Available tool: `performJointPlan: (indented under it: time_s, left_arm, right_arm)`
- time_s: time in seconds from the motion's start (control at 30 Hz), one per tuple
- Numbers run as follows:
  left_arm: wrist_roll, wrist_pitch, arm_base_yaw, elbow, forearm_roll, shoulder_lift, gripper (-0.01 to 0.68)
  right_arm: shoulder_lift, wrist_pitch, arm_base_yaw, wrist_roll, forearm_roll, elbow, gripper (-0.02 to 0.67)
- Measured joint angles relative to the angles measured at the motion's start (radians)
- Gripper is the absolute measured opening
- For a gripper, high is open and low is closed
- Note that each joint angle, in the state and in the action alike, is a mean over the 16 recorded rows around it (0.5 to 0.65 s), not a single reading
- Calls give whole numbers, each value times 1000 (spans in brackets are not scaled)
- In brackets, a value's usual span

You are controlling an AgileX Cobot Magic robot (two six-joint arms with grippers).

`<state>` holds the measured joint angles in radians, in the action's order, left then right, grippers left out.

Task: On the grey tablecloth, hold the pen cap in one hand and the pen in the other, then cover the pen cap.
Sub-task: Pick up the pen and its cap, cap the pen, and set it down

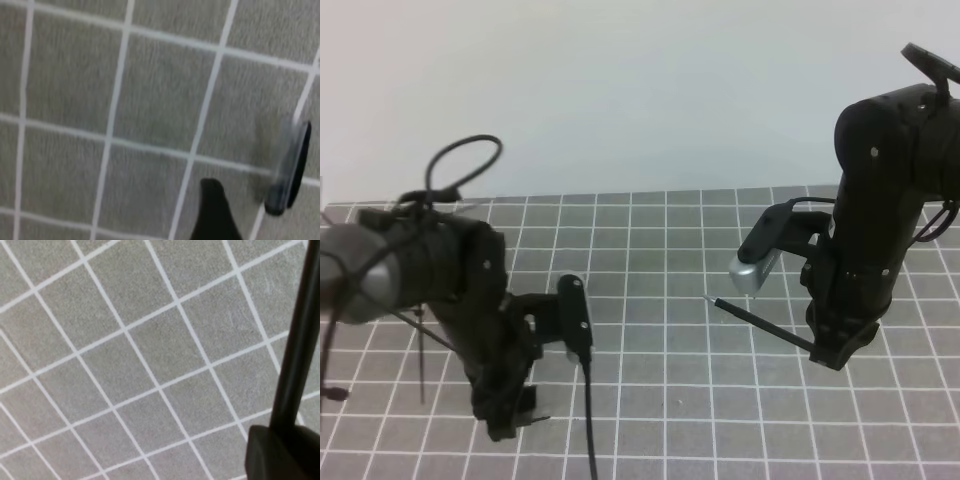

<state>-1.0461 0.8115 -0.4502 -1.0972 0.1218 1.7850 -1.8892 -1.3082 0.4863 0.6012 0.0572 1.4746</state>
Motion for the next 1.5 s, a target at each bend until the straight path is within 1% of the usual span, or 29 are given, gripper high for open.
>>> performJointPlan:
  time_s: [0.2, 0.37, 0.5, 0.8, 0.97, 1.07, 1.3, 1.5]
  left_arm:
    - [-1, -5, -28, -1, -20, 27, 390]
    - [0, 6, -41, -1, -38, 41, 340]
    - [2, 24, -44, -1, -59, 49, 272]
    - [21, 57, -45, -2, -115, 59, 86]
    - [59, 62, -45, -3, -154, 41, 20]
    - [83, 61, -45, -3, -178, 10, 2]
    - [108, 38, -45, -1, -245, -126, 1]
    - [77, 4, -53, 13, -270, -292, 1]
  right_arm:
    - [0, 0, 0, -1, 0, 0, -4]
    - [0, 0, 0, -3, -1, 0, -4]
    - [0, 0, 0, -4, -1, 0, -4]
    - [0, 0, 0, -12, 0, 0, -4]
    - [13, 0, 0, -13, 10, 0, -4]
    - [35, 0, 0, -13, 20, 0, -4]
    - [124, 0, 2, -16, 67, 0, -4]
    - [203, 0, 22, -18, 122, 0, -4]
